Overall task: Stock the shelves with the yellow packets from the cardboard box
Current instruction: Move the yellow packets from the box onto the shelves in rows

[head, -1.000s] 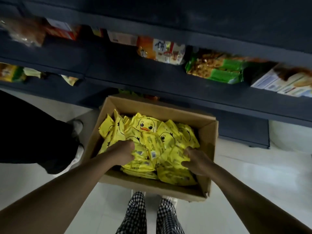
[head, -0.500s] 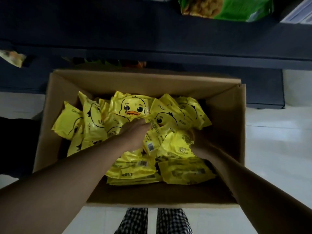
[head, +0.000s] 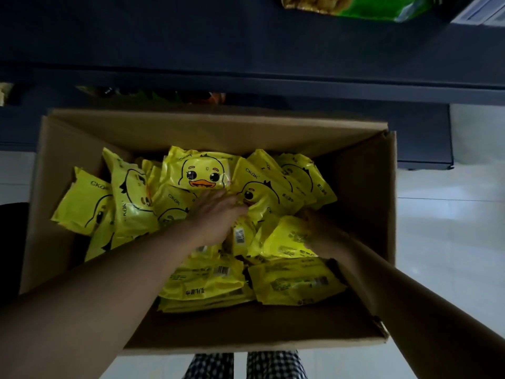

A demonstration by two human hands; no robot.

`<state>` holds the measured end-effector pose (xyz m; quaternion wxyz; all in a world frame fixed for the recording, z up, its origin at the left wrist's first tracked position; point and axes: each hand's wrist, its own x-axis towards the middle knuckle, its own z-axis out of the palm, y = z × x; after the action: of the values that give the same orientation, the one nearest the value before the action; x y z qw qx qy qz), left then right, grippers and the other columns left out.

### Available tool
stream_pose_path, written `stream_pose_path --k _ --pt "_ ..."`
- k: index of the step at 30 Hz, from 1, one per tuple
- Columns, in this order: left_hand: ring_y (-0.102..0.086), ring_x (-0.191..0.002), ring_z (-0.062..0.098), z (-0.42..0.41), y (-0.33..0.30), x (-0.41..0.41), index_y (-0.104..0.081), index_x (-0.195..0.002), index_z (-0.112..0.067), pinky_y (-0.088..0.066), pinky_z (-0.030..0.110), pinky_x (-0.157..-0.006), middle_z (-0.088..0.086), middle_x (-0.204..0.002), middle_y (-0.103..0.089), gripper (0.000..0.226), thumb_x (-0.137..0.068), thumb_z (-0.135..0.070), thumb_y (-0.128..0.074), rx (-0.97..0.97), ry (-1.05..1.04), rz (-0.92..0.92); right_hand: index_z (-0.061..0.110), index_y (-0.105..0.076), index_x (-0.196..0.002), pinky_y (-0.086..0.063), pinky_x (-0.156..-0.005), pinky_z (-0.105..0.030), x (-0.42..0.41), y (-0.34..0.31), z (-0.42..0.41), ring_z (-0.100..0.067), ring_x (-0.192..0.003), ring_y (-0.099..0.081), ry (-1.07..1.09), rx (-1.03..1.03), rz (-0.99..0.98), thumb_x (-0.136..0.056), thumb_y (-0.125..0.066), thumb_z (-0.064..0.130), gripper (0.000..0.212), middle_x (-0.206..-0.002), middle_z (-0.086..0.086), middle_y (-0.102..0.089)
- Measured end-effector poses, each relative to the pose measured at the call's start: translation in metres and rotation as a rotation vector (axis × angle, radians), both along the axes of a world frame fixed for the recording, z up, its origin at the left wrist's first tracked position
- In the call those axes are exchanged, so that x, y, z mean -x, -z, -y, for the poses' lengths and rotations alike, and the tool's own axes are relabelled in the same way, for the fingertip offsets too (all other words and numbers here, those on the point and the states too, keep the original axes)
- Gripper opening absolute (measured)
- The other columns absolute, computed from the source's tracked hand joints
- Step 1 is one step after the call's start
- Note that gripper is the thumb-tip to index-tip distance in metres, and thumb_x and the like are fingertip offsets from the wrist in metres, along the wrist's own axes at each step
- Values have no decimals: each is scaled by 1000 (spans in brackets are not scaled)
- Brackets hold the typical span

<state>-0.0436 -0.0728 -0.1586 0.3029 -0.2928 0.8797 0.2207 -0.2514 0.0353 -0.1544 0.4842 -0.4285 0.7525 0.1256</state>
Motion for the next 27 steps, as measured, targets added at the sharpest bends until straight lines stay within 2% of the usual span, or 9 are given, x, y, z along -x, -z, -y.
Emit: stream_pose_path --k 4,6,9,10,13,18,21,24,27 --pt "-42 -128 14 15 -18 1 -55 -126 -28 -22 35 -109 -7 -133 -55 37 -89 -25 -59 -2 -45 -124 6 -31 -140 -42 -95 -35 5 -23 19 -32 -123 -47 35 60 -10 -92 -55 15 55 -136 -17 -45" --pt "-49 -120 14 21 -30 -1 -58 -121 -25 -25 31 -104 -5 -126 -60 30 -91 -26 -58 7 -152 -185 5 -29 -141 -44 -92 -36 9 -35 29 -34 -122 -48 143 100 -31 -92 -56 18 58 -135 -20 -46" --pt "-58 -87 21 33 -53 -7 -57 -125 -20 -40 27 -76 2 -102 -64 33 -93 -31 -55 -6 -466 -253 3 -31 -139 -43 -84 -34 12 -46 41 -36 -118 -50 286 139 -42 -90 -60 18 58 -131 -22 -48" --pt "-58 -84 23 37 -59 -10 -54 -128 -19 -42 27 -72 5 -103 -64 36 -94 -33 -54 -26 -566 -250 3 -32 -137 -43 -83 -34 12 -49 44 -36 -117 -50 318 145 -43 -89 -60 18 58 -131 -21 -48" --pt "-56 -113 28 49 -62 -23 -49 -133 -15 -45 32 -87 12 -129 -58 45 -94 -36 -54 -83 -756 -239 6 -33 -136 -44 -82 -36 7 -53 47 -36 -117 -50 427 167 -20 -88 -62 20 58 -131 -20 -47" --pt "-50 -123 24 47 -60 -43 -55 -125 -14 -35 24 -84 7 -133 -55 52 -81 -38 -70 -136 -872 -261 4 -41 -129 -50 -84 -39 -6 -50 41 -34 -111 -54 471 183 17 -83 -68 26 57 -124 -17 -54" --pt "-56 -114 25 41 -53 -48 -58 -119 -11 -39 26 -83 11 -126 -59 50 -80 -38 -71 -123 -862 -243 2 -40 -124 -44 -75 -32 -14 -50 39 -32 -109 -53 490 204 -32 -86 -65 25 52 -123 -17 -52" --pt "-59 -80 23 36 -45 -48 -61 -110 -11 -44 29 -67 15 -110 -66 36 -86 -38 -64 -41 -834 -243 2 -33 -126 -46 -82 -38 -26 -51 37 -33 -108 -51 480 227 -86 -90 -57 21 47 -125 -18 -48" --pt "-63 -89 31 31 -36 -48 -62 -111 -9 -40 30 -65 15 -104 -68 35 -91 -38 -58 86 -808 -241 3 -25 -132 -48 -90 -45 -45 -44 38 -35 -112 -51 404 255 -76 -89 -57 20 55 -129 -19 -47"
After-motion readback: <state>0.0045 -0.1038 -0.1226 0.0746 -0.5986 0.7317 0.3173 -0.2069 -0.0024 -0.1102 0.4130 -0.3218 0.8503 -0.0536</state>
